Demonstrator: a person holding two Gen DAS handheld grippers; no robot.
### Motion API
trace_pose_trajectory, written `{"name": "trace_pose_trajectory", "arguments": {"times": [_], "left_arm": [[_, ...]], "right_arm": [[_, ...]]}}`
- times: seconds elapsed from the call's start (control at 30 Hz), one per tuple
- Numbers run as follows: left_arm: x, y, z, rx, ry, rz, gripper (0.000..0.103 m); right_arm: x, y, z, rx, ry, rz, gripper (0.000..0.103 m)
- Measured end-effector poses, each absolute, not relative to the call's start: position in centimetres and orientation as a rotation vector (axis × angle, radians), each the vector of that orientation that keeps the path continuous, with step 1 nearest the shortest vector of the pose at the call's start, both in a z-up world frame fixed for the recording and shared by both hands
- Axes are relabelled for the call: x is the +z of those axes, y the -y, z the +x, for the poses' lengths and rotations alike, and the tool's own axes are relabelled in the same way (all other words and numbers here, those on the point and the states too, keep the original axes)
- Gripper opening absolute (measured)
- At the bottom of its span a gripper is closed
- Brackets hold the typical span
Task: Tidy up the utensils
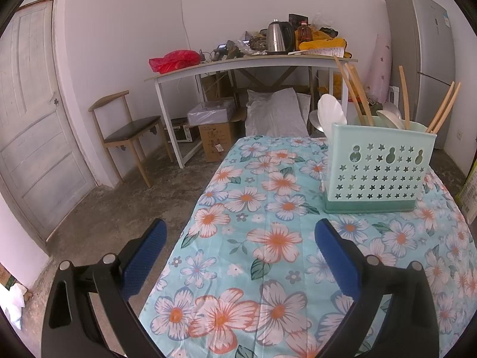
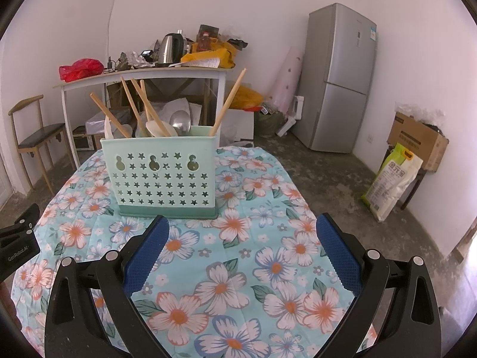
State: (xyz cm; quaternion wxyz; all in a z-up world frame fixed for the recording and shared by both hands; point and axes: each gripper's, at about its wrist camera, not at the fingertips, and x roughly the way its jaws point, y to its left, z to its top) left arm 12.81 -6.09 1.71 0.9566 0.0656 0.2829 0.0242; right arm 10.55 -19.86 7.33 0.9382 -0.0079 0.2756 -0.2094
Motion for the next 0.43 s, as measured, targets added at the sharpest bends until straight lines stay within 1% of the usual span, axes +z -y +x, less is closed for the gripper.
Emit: {"name": "trace_pose_trajectory", "arguments": {"times": [0.43], "left_arm": [[1.62,5.89,13.01,0.039,-0.586,0.132,0.097]], "right_arm": [[7.52,19.6,10.52,-0.428,-0.567,-0.016,0.095]]}}
